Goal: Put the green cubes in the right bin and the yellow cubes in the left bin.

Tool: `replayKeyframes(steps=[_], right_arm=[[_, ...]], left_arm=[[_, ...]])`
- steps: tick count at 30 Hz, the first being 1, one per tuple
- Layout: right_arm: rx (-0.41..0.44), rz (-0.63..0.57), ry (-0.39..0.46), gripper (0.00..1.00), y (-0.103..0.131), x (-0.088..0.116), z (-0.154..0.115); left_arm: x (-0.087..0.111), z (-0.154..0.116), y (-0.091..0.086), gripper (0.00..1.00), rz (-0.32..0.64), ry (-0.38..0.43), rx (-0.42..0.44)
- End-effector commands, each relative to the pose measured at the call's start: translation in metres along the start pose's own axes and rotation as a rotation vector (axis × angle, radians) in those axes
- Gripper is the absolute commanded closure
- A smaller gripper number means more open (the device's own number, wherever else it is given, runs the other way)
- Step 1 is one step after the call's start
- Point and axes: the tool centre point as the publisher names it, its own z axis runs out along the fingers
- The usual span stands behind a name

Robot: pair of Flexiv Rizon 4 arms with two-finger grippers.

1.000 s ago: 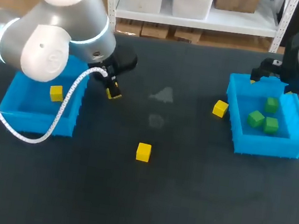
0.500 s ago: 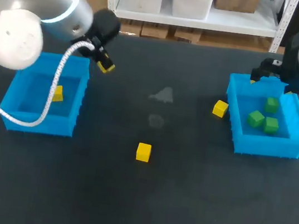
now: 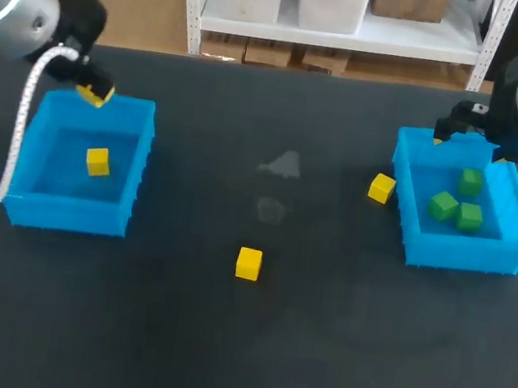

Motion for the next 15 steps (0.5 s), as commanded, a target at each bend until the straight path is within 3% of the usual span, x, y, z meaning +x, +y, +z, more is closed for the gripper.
replayKeyframes(steps=[1, 2, 3, 4, 5, 11, 15], right_arm=[[0.002, 0.001, -0.006, 0.00, 0.000, 0.001, 0.000], [0.002, 0.001, -0.006, 0.00, 0.000, 0.001, 0.000], [0.002, 0.001, -0.006, 0.00, 0.000, 0.001, 0.000], [0.002, 0.001, -0.006, 0.00, 0.000, 0.001, 0.000], [0.002, 0.001, -0.006, 0.00, 0.000, 0.001, 0.000], [0.002, 0.001, -0.006, 0.00, 0.000, 0.001, 0.000], [0.002, 0.001, -0.006, 0.00, 0.000, 0.001, 0.000]], left_arm=[[0.029, -0.019, 0.002, 1.00, -0.010, -0.028, -0.011], [0.033, -0.018, 0.001, 1.00, -0.009, -0.020, -0.011], [0.035, -0.018, 0.001, 0.83, -0.003, -0.009, -0.007], [0.037, -0.018, 0.000, 0.48, 0.005, 0.000, -0.005], [0.037, -0.018, 0.000, 0.00, 0.012, 0.007, -0.005], [0.025, -0.024, -0.005, 0.00, 0.085, 0.022, 0.033], [0.011, -0.032, -0.024, 0.00, 0.185, 0.024, 0.088]])
